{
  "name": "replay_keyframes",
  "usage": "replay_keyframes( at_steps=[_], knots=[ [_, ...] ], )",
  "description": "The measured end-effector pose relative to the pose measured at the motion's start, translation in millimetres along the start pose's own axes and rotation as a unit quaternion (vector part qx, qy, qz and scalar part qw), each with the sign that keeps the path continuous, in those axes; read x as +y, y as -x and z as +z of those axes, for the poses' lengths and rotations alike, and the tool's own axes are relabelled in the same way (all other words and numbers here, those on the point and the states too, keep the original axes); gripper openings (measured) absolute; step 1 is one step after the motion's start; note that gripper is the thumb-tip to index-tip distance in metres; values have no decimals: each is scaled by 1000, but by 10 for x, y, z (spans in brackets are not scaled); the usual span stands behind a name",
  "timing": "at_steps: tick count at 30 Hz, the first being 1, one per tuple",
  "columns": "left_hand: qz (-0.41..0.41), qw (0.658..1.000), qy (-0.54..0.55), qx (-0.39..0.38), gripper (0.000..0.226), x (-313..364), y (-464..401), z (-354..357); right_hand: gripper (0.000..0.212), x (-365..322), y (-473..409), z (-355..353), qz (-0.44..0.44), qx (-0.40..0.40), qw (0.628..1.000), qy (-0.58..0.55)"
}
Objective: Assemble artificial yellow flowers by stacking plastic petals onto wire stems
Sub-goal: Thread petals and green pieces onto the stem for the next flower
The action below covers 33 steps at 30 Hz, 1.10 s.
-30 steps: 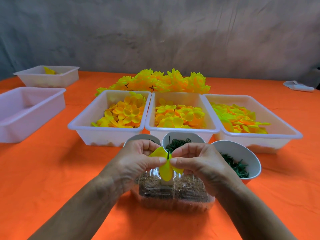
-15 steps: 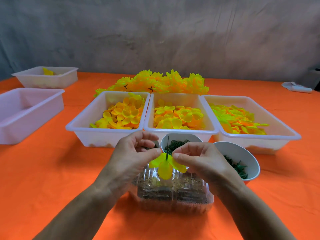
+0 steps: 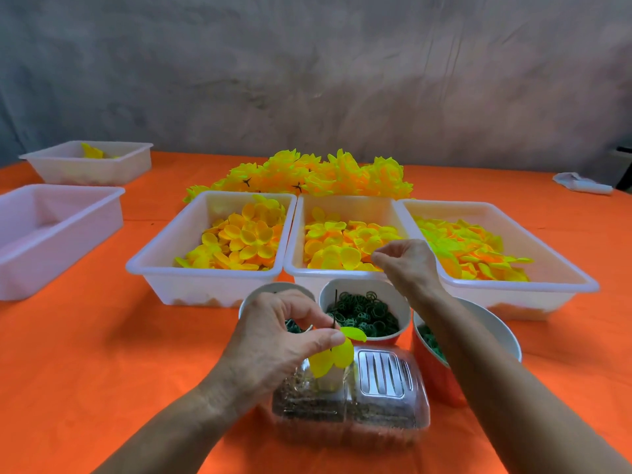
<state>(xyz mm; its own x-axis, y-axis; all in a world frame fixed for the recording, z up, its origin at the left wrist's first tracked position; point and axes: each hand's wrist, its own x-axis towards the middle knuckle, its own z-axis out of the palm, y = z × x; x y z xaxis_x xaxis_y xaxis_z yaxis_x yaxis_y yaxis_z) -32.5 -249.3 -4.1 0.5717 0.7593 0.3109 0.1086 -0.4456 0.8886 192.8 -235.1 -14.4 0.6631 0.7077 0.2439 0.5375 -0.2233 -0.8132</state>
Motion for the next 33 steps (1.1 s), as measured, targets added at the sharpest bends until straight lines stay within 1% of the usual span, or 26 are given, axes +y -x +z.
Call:
replay_keyframes(
  at_steps=[3, 5, 8, 10, 11, 12, 13, 14, 16, 17, 18, 19, 23, 25, 27, 29, 31, 33],
  knots=[
    [-2, 1000, -3, -11, 21, -23, -28, -19, 11, 65, -185, -23, 22, -9, 999, 39],
    [-7, 1000, -6, -24, 18, -30, -36, -31, 10, 70, -231, -53, 18, -33, 999, 39],
    [-15, 1000, -2, -25, 16, -35, -37, -29, 5, 14, -163, -110, -37, -94, 995, 17],
    [-22, 1000, 0, -20, 17, -39, -35, -23, 11, -41, -41, -119, -91, -163, 982, 18],
    [-27, 999, 0, -20, 17, -35, -34, -21, 12, -54, 26, -113, -119, -194, 973, 42],
    [-30, 999, -1, -22, 16, -26, -31, -24, 13, -54, 83, -104, -151, -214, 961, 92],
    [-32, 999, -3, -24, 16, -11, -24, -25, 15, -50, 136, -90, -185, -224, 942, 168],
    [-34, 999, -3, -25, 16, 9, -18, -28, 18, -52, 191, -71, -217, -229, 913, 260],
    [-39, 999, 5, -30, 15, 58, -1, -29, 18, -68, 300, -42, -254, -241, 837, 421],
    [-43, 999, 13, -32, 15, 82, 7, -26, 17, -85, 345, -33, -266, -241, 810, 463],
    [-46, 998, 20, -32, 16, 99, 14, -23, 17, -105, 370, -30, -271, -239, 796, 485],
    [-49, 998, 23, -31, 16, 110, 19, -22, 17, -118, 376, -26, -271, -235, 790, 497],
    [-56, 997, 30, -32, 15, 133, 31, -15, 17, -97, 347, -37, -259, -209, 798, 502],
    [-59, 997, 34, -29, 14, 139, 36, -11, 15, -63, 333, -36, -251, -201, 813, 485],
    [-60, 997, 40, -28, 13, 121, 30, -1, 11, -28, 317, -44, -228, -202, 859, 412],
    [-60, 997, 41, -24, 15, 113, 24, 10, 15, -2, 301, -68, -200, -198, 908, 311],
    [-67, 997, 46, -19, 16, 102, 25, 18, 20, 20, 297, -95, -186, -183, 936, 237],
    [-72, 996, 51, -17, 17, 93, 23, 18, 20, 43, 317, -108, -171, -171, 953, 184]
  ],
)
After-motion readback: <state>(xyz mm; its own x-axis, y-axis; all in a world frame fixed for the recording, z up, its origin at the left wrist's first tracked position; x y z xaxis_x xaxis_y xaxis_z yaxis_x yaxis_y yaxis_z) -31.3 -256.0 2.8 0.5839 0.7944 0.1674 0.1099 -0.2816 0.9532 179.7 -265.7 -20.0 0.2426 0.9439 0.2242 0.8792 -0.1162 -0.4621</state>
